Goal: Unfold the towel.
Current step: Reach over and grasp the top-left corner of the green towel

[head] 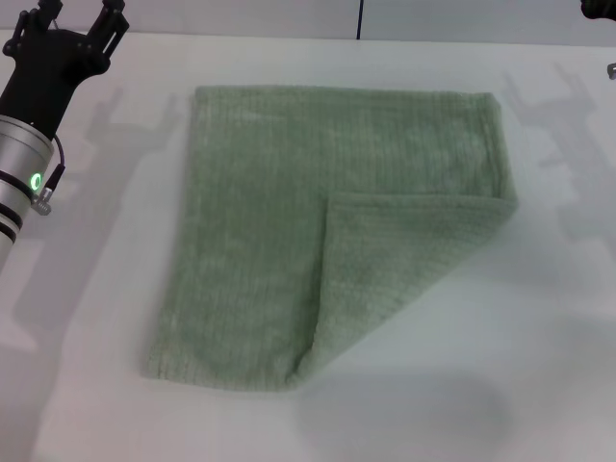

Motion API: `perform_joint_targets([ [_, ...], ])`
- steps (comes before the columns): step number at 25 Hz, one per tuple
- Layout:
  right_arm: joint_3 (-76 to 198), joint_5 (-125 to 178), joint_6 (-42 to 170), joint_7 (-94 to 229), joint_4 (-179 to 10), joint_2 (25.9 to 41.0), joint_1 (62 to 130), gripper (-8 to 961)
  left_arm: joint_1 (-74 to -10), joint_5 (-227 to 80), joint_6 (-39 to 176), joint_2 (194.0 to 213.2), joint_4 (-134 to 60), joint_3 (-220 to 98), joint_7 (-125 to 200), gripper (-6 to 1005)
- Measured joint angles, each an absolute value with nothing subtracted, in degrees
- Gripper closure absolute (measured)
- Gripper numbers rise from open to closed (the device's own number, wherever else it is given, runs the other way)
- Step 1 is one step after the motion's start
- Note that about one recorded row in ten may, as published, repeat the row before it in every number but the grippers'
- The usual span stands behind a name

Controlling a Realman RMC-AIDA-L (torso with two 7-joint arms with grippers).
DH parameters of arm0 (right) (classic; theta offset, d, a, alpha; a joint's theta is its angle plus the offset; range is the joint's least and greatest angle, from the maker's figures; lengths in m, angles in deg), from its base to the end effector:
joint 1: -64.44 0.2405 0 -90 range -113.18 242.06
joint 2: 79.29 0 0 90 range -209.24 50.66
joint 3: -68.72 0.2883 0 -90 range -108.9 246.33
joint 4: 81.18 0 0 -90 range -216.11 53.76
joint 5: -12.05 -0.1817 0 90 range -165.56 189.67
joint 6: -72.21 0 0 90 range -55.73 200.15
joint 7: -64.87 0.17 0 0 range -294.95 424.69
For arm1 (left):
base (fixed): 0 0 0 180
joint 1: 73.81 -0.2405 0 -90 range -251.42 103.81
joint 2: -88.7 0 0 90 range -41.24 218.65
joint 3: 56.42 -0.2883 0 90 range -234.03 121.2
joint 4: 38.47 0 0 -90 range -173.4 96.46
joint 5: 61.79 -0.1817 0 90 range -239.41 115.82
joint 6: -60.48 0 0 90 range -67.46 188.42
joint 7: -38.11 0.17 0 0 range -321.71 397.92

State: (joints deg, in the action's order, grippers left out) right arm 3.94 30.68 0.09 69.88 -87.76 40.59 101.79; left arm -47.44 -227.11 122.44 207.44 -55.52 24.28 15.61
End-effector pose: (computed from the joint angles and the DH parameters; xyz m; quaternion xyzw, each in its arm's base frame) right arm 0.2468 0.4199 0.0155 -0.7028 0.0601 0.3396 0.6223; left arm -0.2935 0.3897 0.0044 -0.6739 -0.2541 -0.3989 0.5676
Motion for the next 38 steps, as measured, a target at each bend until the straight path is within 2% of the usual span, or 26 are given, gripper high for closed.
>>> perform_joint_targets([
  [9,3.94,30.68,0.04,69.88,-87.76,40.59,101.79,195,-47.48,-227.16,123.59,207.43,-55.52,20.39,19.37,294],
  [14,3.94,30.68,-0.02,69.88,-87.76,40.59,101.71,197,-47.00,-227.21,123.32,207.21,-55.52,18.43,18.80,489],
  [23,3.94,30.69,-0.05,69.88,-87.77,40.59,101.61,197,-43.61,-227.21,117.13,206.75,-55.52,12.70,15.54,728],
  [28,3.94,30.69,-0.05,69.88,-87.77,40.59,101.61,196,-39.76,-227.20,105.69,207.06,-55.52,11.44,15.43,950],
  [33,3.94,30.69,-0.05,69.88,-87.76,40.59,101.62,196,-35.87,-227.20,95.12,207.30,-55.52,11.41,15.43,1001],
  [38,3.94,30.90,-0.03,70.07,-87.70,40.59,101.69,196,-33.36,-226.90,87.96,207.46,-55.54,11.48,15.12,1001],
])
